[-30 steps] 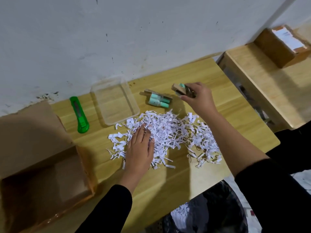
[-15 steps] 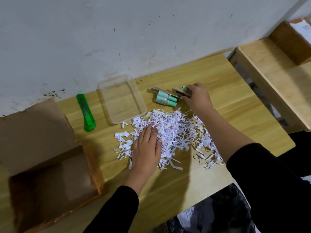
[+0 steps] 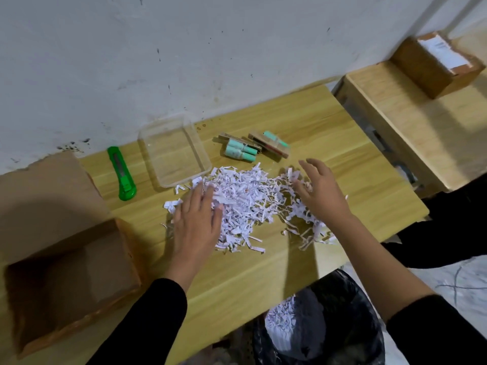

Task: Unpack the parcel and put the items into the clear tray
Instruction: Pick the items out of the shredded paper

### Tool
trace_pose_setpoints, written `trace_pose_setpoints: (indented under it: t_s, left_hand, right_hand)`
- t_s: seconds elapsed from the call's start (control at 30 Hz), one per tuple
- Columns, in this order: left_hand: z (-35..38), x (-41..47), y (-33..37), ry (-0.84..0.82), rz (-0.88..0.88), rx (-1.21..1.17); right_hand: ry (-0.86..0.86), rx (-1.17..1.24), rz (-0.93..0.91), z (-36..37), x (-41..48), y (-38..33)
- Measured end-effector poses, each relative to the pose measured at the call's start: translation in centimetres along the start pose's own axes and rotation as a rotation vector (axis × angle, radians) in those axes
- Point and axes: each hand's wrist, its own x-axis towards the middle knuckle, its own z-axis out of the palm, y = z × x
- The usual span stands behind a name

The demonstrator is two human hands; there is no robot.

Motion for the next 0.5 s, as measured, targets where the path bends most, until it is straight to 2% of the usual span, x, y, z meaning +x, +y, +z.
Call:
trace_pose_setpoints:
  t_s: [0.2,0.5]
  left_hand:
    - [1.0,-0.8,-2.6,0.001,-0.07,0.013]
    - [2.2,1.2,-2.0,-0.119,0.166,0.045]
  right_hand:
    - [-0.071,-0.088,0.033,1.3,-4.1,2.8]
    - [-0.165,-0.029,-0.215,4.6,-2.1,-1.8]
